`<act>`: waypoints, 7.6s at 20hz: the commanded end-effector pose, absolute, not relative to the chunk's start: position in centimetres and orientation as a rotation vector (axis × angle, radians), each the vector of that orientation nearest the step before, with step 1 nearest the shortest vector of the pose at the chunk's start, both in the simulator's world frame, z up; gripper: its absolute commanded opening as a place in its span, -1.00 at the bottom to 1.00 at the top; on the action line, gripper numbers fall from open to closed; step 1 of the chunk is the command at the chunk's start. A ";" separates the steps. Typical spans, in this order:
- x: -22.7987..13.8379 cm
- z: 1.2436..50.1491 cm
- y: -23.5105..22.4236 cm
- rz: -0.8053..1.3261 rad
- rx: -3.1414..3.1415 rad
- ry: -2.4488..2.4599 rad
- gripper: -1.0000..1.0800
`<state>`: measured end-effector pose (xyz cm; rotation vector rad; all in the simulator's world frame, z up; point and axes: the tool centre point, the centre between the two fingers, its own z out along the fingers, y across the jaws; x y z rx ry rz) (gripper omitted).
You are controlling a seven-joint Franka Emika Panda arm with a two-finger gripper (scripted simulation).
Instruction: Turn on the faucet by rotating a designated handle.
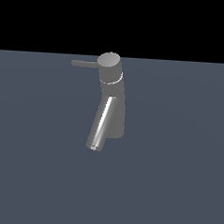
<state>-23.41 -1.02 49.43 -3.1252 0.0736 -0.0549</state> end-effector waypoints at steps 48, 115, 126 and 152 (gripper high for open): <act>-15.6 36.0 8.0 -0.435 -2.510 1.399 -1.00; -3.7 28.3 9.0 -0.651 -1.660 2.132 -1.00; -7.0 25.9 10.2 -0.651 -1.660 2.132 -1.00; -12.3 22.9 8.0 -0.650 -1.662 2.127 -1.00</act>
